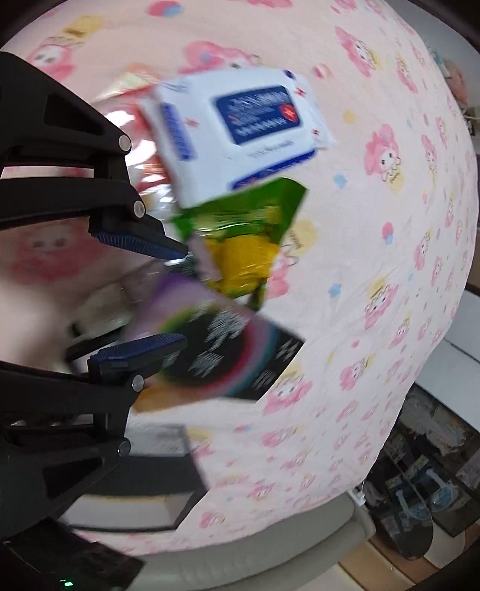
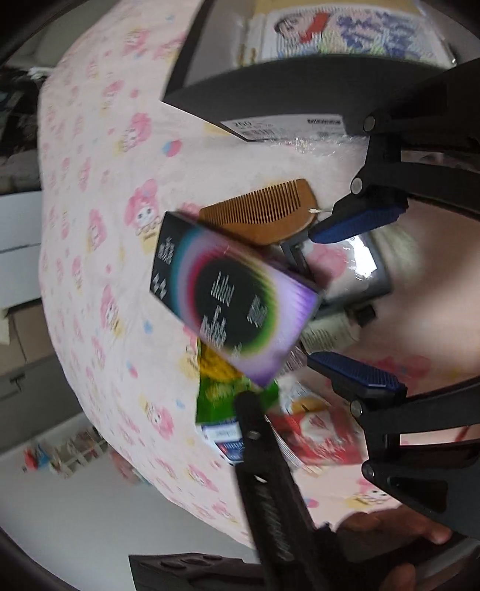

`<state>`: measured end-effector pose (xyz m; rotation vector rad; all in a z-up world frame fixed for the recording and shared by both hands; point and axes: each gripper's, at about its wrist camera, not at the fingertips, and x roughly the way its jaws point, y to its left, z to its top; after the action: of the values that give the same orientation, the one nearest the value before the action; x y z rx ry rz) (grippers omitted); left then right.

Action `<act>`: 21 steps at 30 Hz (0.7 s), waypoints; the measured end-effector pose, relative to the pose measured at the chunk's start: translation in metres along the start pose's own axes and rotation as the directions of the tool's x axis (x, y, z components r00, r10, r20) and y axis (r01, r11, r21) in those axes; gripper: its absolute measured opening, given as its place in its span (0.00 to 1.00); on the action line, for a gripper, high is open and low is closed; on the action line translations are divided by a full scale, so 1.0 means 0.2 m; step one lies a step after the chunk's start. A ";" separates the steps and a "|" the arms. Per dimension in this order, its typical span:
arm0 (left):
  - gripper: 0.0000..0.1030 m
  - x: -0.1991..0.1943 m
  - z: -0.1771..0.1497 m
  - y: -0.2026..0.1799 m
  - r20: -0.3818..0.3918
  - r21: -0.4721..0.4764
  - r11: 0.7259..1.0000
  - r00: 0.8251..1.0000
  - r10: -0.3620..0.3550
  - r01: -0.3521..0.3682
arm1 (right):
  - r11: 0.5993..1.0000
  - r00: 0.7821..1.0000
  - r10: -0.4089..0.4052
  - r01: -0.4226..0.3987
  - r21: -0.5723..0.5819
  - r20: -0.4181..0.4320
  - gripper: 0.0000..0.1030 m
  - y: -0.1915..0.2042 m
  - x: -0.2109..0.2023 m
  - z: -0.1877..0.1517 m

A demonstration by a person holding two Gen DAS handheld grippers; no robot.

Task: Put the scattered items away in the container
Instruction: 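Grasp the black Smart Devil box with the left gripper and lift it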

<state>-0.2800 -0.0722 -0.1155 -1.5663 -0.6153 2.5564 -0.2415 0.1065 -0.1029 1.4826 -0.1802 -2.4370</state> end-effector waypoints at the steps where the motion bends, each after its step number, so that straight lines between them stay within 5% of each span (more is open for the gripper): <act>1: 0.41 0.05 0.00 0.01 -0.010 -0.010 1.000 1.000 -0.008 0.008 | 1.000 1.000 0.007 -0.007 0.002 -0.004 0.55 -0.01 0.03 0.01; 8: 0.32 0.14 -0.05 0.03 -0.085 0.006 0.999 0.996 -0.040 0.040 | 0.986 0.987 0.152 -0.147 0.073 -0.058 0.42 -0.10 0.19 0.04; 17: 0.32 -0.03 -0.33 0.00 -0.152 -0.011 0.998 0.987 -0.059 0.058 | 0.993 0.993 0.111 -0.108 0.043 -0.051 0.42 -0.07 0.00 -0.11; 21: 0.34 -0.07 -0.53 0.03 -0.245 -0.059 0.996 0.966 -0.083 0.071 | 0.998 0.991 0.070 -0.068 0.014 -0.110 0.42 -0.05 -0.06 -0.28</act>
<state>-0.1795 -0.0507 -0.1477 -1.8016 -0.6993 2.2576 -0.1887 0.1224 -0.1221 1.5841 -0.2177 -2.2963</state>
